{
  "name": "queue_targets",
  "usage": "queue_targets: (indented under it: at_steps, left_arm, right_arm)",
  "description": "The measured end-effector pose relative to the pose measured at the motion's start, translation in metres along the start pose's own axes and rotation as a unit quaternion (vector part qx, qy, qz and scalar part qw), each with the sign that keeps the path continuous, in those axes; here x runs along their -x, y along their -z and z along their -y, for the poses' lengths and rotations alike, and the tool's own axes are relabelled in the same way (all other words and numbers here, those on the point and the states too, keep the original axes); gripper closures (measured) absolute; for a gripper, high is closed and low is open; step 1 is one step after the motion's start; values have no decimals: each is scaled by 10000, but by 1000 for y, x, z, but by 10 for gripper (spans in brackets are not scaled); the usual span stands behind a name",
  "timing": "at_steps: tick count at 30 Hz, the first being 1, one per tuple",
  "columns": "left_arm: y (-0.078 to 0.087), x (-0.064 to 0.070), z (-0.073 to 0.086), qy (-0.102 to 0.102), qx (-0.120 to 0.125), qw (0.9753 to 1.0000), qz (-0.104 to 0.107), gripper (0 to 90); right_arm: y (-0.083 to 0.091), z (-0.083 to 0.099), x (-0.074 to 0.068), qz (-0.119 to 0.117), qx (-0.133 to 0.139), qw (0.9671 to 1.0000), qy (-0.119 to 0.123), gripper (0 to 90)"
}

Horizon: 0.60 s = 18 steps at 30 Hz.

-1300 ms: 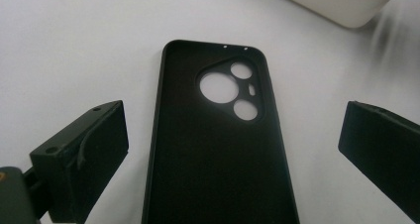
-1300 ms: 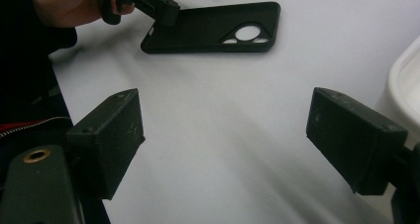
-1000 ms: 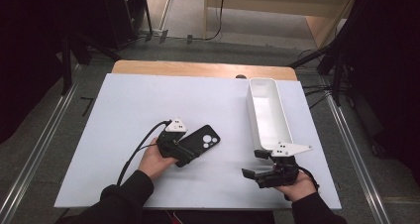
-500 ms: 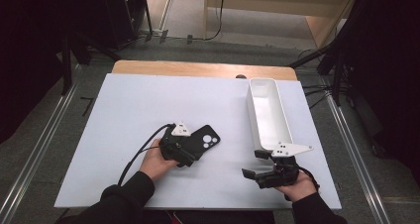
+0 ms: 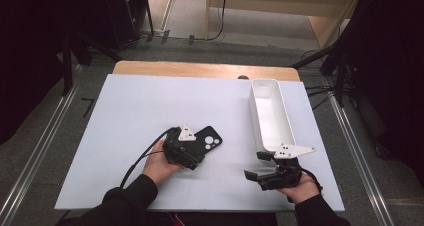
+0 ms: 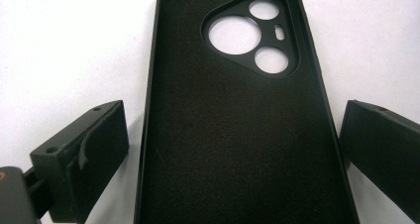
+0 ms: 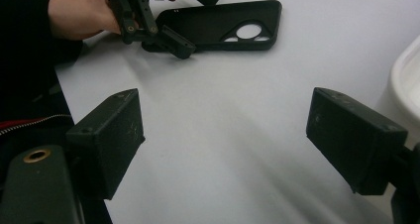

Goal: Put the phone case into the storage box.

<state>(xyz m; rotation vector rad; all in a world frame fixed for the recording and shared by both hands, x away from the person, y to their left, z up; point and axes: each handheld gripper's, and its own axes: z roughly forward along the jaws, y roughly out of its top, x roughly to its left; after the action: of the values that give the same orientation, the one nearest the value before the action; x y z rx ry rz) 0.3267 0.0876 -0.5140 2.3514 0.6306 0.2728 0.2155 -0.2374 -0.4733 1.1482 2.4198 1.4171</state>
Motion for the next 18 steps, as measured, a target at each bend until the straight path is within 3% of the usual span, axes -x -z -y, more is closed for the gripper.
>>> queue_targets:
  at_steps: [10,18]
  left_arm:
    - [3,0,2,32,168,9998,-32,121]
    - [3,-1,2,33,174,9998,-35,129]
  right_arm:
    - [0,0,0,-4,-2,10000,-17,131]
    - [0,0,0,-7,1,10000,-28,131]
